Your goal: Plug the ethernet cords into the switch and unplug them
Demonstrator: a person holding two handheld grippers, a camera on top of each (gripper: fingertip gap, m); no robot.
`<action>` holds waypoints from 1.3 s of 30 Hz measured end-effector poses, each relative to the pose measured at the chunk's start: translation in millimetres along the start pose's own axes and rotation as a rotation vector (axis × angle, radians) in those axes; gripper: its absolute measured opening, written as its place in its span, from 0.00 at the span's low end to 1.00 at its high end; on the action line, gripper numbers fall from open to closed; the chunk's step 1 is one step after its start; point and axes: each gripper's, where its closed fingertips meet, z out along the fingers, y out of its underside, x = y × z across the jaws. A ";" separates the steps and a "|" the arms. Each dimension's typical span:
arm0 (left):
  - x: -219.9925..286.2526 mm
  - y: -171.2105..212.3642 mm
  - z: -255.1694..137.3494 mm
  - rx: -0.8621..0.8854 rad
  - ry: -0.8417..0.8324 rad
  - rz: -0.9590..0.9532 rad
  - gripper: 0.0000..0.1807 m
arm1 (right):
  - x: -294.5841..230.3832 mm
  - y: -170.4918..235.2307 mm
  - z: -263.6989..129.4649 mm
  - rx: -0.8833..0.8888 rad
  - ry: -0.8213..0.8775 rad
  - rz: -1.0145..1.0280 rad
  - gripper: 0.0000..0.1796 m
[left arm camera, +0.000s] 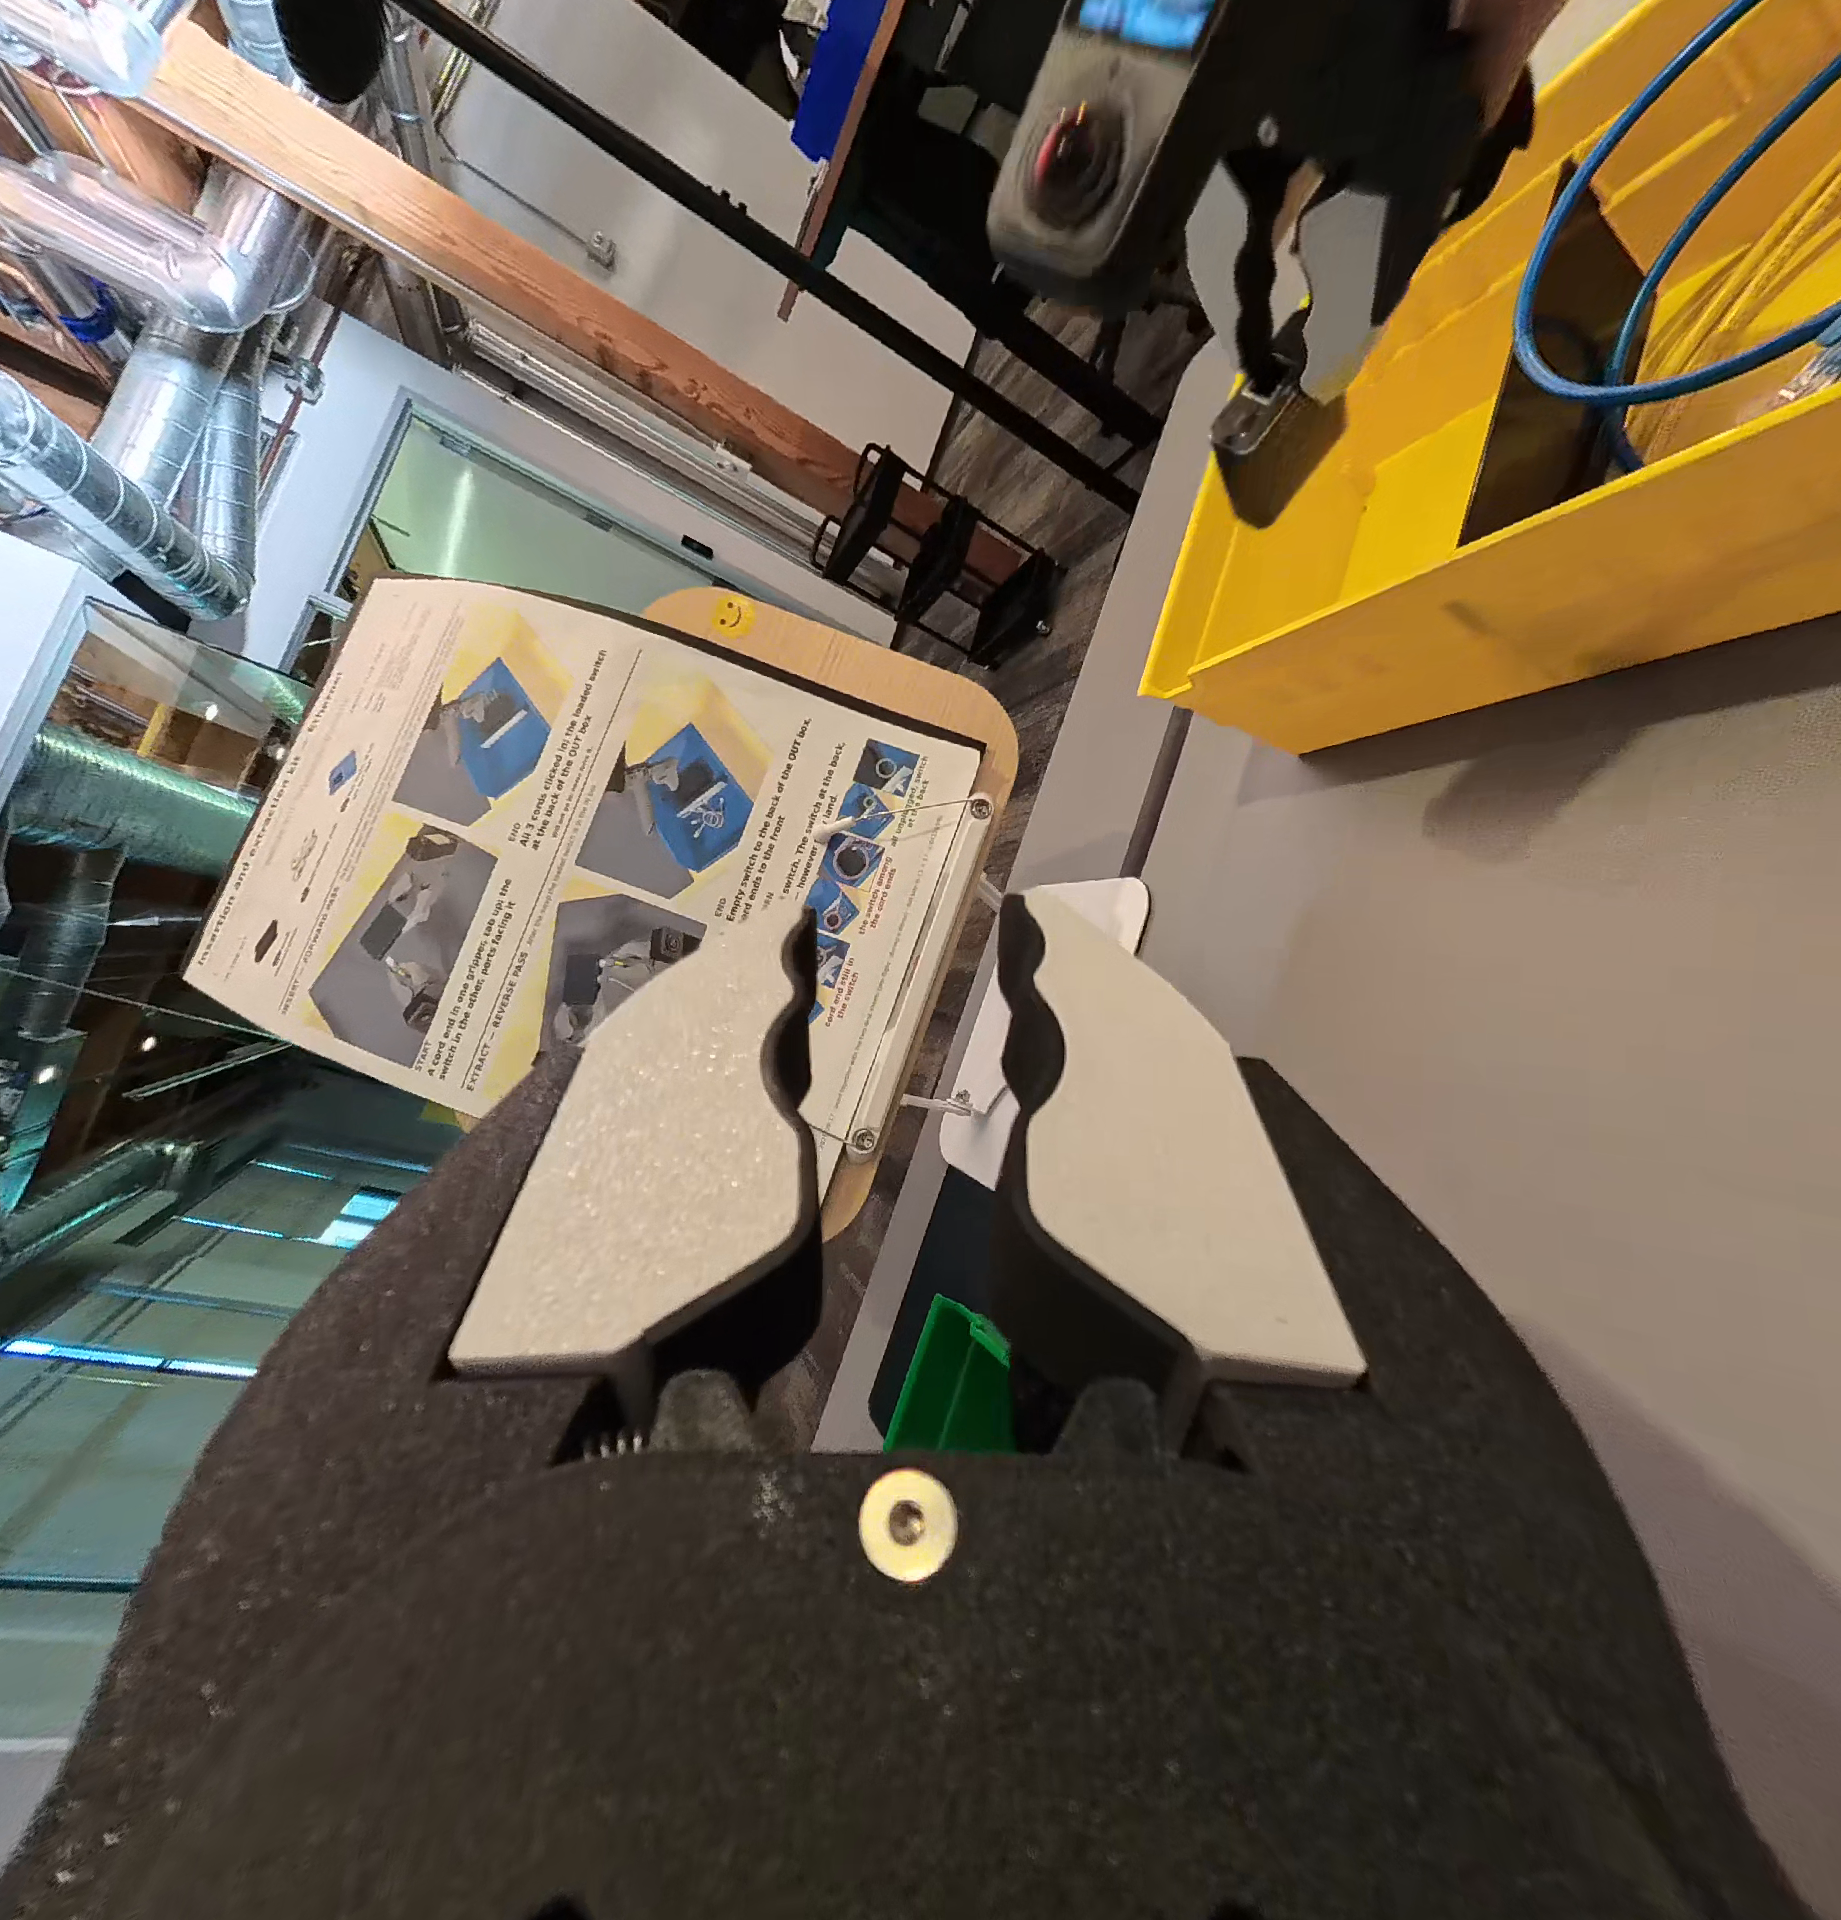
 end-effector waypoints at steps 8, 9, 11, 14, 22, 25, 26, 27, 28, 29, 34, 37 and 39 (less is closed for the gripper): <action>3.5 11.4 6.8 -0.041 0.021 0.001 0.18 | -5.4 36.6 68.6 -0.270 -0.145 0.024 0.14; 3.2 12.6 7.2 -0.045 0.021 0.000 0.18 | -4.9 40.2 73.0 -0.298 -0.143 0.040 0.14; 2.6 13.7 7.5 -0.047 0.019 0.001 0.18 | -1.6 46.0 79.8 -0.340 -0.109 0.074 0.14; 2.4 14.8 8.5 -0.050 0.021 -0.003 0.17 | -1.1 62.1 87.3 -0.452 -0.080 0.166 0.14; 9.2 16.0 13.1 -0.075 0.033 0.021 0.17 | -7.5 77.9 98.8 -0.598 -0.045 0.388 0.14; 11.5 17.0 14.5 -0.080 0.043 0.024 0.17 | -9.1 74.8 99.0 -0.612 -0.043 0.441 0.14; 12.1 17.0 14.7 -0.079 0.046 0.024 0.17 | -9.5 72.8 99.4 -0.608 -0.045 0.453 0.14; 12.4 16.9 14.8 -0.080 0.047 0.024 0.17 | -9.6 70.3 100.3 -0.593 -0.045 0.466 0.14; 12.5 16.6 14.8 -0.079 0.047 0.025 0.17 | -10.3 68.3 100.9 -0.582 -0.047 0.483 0.14; 12.3 15.9 14.5 -0.077 0.046 0.026 0.17 | -12.4 67.3 101.3 -0.577 -0.057 0.500 0.15; 10.5 13.3 12.7 -0.067 0.038 0.031 0.17 | -22.3 65.9 104.6 -0.560 -0.094 0.541 0.17; 9.1 12.9 11.6 -0.063 0.036 0.026 0.17 | -27.5 59.3 104.7 -0.519 -0.150 0.586 0.19; 8.0 13.2 11.0 -0.064 0.033 0.025 0.17 | -32.6 51.2 103.4 -0.475 -0.220 0.641 0.19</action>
